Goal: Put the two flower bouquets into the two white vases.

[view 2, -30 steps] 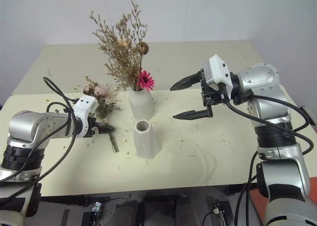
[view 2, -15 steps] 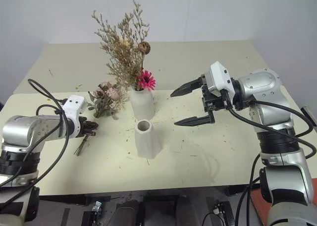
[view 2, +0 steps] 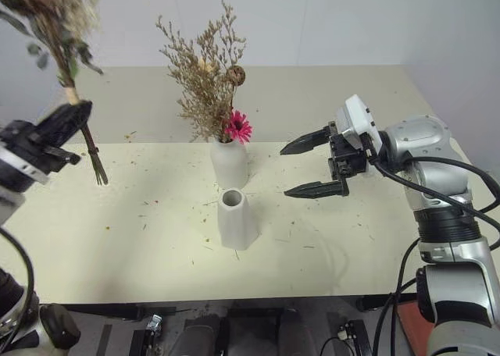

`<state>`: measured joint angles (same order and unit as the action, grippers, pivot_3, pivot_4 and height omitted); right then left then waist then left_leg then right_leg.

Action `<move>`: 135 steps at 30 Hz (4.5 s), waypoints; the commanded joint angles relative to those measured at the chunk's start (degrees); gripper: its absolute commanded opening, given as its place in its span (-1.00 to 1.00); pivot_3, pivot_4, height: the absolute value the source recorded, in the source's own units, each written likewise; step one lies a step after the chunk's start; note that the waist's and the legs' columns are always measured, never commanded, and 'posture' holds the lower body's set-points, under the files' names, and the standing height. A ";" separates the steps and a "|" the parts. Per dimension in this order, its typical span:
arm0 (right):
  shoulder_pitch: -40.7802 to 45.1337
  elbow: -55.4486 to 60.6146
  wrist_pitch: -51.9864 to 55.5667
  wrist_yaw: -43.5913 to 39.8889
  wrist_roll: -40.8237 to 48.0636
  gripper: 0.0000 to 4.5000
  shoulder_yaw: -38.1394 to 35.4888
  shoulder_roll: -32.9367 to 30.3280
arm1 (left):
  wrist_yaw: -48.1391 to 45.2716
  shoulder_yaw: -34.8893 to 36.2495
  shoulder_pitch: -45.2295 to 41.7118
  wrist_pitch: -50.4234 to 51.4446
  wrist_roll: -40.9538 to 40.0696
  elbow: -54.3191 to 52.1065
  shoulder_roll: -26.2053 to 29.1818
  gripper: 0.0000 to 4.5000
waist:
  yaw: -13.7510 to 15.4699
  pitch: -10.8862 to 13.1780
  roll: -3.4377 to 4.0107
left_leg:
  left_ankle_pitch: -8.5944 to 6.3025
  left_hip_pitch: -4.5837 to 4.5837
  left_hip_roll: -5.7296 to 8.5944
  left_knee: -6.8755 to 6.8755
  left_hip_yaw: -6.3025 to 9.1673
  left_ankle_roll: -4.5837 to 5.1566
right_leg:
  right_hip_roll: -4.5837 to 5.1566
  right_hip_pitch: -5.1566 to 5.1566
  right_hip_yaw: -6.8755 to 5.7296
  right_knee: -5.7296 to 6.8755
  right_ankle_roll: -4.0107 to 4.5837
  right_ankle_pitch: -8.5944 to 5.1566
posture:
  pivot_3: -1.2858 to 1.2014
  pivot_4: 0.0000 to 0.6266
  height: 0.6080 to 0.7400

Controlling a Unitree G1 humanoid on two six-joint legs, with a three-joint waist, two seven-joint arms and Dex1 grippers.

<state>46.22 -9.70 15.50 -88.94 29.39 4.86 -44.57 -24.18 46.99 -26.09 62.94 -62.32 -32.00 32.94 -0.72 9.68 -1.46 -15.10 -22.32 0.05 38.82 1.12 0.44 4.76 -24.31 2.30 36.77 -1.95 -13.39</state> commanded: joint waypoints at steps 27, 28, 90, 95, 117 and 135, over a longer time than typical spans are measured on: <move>-2.94 4.70 3.99 -0.34 2.26 1.00 -2.89 -1.15 | -8.65 -38.67 -4.67 -25.11 0.06 5.12 -9.62 -0.95 | -0.06 0.00 -0.01 | 0.02 0.05 0.07 0.12 -0.04 0.00 | -0.23 0.10 0.07 -0.01 0.00 0.00 | 0.03 -0.52 1.00; -3.10 4.93 4.16 -0.20 2.31 1.00 -2.97 -1.15 | -8.99 -39.49 -4.58 -25.59 1.43 5.26 -9.81 -0.95 | -0.05 0.00 -0.01 | 0.02 0.05 0.07 0.13 -0.04 0.01 | -0.23 0.10 0.07 0.00 0.00 0.00 | 0.03 -0.52 1.00; -5.75 7.01 4.55 0.83 1.72 1.00 -4.37 -0.48 | -11.72 -31.77 17.12 -25.38 1.84 -5.38 1.29 0.71 | -0.08 0.00 0.00 | 0.00 0.11 -0.02 0.14 -0.03 0.03 | -0.28 0.13 0.07 0.01 0.00 0.00 | 0.03 -0.52 1.00; -5.23 6.29 4.22 0.61 1.24 1.00 -4.18 -0.17 | -12.62 -27.02 18.96 -25.07 -1.07 -5.17 5.42 0.71 | 0.04 0.00 0.00 | 0.00 0.13 -0.01 0.14 -0.03 0.03 | -0.27 0.17 0.06 0.00 0.00 0.00 | 0.03 -0.52 1.00; -13.31 3.47 4.61 2.08 -0.09 1.00 -8.66 -8.61 | -27.04 -5.79 31.34 -25.62 6.58 4.96 21.08 0.71 | -0.21 0.02 0.03 | -0.01 0.22 -0.10 0.06 -0.10 0.05 | -0.33 0.18 0.05 -0.04 0.02 -0.03 | 0.03 -0.52 1.00; -16.80 3.86 5.20 3.78 0.29 1.00 -10.17 -10.25 | -27.28 -0.04 39.38 -25.02 6.06 2.96 18.94 0.71 | -0.13 0.02 0.03 | -0.01 0.21 -0.12 0.05 -0.13 0.05 | -0.32 0.17 0.07 -0.03 0.03 -0.03 | 0.03 -0.52 1.00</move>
<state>29.07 -6.87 20.56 -85.32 29.29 -3.20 -53.73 -51.59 44.94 13.27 37.88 -55.54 -27.85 51.85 -0.85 9.70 -1.43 -15.11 -22.11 -0.07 38.87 0.99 0.49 4.44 -24.14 2.37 36.73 -1.92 -13.42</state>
